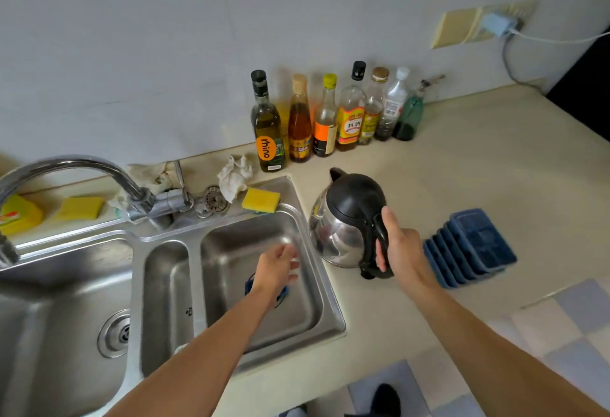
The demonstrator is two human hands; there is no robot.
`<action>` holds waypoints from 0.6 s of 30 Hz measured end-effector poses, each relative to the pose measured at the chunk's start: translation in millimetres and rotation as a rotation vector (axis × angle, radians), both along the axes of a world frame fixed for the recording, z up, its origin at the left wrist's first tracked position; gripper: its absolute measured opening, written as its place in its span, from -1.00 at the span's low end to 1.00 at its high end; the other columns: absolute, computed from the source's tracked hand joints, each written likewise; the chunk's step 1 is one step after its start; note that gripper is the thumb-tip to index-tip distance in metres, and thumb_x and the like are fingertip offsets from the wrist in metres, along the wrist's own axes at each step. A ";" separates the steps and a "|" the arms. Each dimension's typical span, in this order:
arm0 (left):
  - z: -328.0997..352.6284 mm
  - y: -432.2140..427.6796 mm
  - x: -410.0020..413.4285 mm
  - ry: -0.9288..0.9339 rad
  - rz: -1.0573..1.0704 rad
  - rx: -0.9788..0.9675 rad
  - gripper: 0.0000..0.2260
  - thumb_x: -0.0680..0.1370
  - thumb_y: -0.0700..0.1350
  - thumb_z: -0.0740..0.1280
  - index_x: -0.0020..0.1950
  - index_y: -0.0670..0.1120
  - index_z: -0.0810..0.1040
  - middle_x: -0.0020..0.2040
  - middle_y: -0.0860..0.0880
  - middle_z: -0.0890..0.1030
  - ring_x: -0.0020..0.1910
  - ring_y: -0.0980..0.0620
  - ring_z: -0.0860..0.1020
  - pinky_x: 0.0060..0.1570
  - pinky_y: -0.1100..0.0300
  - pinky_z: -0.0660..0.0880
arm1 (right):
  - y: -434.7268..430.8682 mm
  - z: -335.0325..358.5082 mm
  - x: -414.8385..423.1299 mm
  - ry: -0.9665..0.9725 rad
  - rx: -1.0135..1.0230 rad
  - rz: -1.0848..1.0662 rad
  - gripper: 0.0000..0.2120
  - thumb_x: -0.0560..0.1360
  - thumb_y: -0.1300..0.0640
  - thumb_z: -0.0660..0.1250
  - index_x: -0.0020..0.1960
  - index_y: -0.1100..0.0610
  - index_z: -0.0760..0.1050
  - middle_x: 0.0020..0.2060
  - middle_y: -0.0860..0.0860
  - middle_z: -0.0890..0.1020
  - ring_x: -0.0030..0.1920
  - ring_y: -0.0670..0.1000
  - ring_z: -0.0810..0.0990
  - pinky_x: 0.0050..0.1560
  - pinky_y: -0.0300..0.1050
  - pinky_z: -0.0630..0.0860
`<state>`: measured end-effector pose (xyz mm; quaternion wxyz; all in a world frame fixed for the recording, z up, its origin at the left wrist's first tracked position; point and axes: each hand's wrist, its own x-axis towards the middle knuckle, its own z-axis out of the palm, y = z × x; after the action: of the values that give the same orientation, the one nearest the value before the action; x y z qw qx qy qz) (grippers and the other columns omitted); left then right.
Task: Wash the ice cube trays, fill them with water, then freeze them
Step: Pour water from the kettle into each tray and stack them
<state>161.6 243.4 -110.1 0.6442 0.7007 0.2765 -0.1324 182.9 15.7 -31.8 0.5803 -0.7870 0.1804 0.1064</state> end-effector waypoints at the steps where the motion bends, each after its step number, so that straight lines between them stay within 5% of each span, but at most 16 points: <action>1: -0.8 -1.5 -3.1 -0.009 0.026 -0.033 -0.84 0.69 -0.04 0.23 0.11 -0.03 0.60 0.05 -0.02 0.66 0.03 0.02 0.65 0.04 0.03 0.63 | -0.6 0.7 -8.7 -0.002 0.001 0.001 -0.27 0.61 -0.38 0.09 -0.46 0.16 0.45 -0.58 0.07 0.48 -0.53 0.06 0.48 -0.50 -0.22 0.46; 6: -2.2 -4.9 -22.5 -0.066 0.100 -0.099 -0.68 0.70 0.00 0.20 0.41 -0.07 0.50 0.24 0.00 0.60 0.23 -0.01 0.56 0.25 -0.02 0.55 | -4.4 10.7 -30.4 -0.024 0.008 0.071 -0.29 0.60 -0.37 0.13 -0.51 0.12 0.43 -0.61 0.05 0.45 -0.57 0.04 0.43 -0.52 -0.24 0.44; 10: -2.0 -12.1 -42.3 -0.082 0.173 -0.137 -0.76 0.70 0.02 0.19 0.27 0.01 0.57 0.20 0.03 0.61 0.26 -0.02 0.55 0.26 -0.03 0.53 | -11.0 22.8 -33.4 -0.029 0.036 0.162 -0.34 0.59 -0.32 0.22 -0.50 0.10 0.46 -0.58 0.08 0.48 -0.58 0.05 0.43 -0.52 -0.20 0.42; 18: -1.0 -22.3 -81.7 -0.021 0.233 -0.243 -0.59 0.68 0.19 0.13 0.15 -0.04 0.65 0.14 -0.13 0.68 0.19 -0.10 0.60 0.30 -0.05 0.51 | 0.6 48.6 -34.5 0.053 0.032 0.383 -0.42 0.38 -0.38 0.32 -0.48 0.11 0.53 -0.54 0.12 0.50 -0.54 0.07 0.42 -0.40 -0.13 0.43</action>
<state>79.9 221.1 -111.1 0.7381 0.5821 0.3311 -0.0819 148.4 16.3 16.8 0.5568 -0.7947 0.0406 0.2384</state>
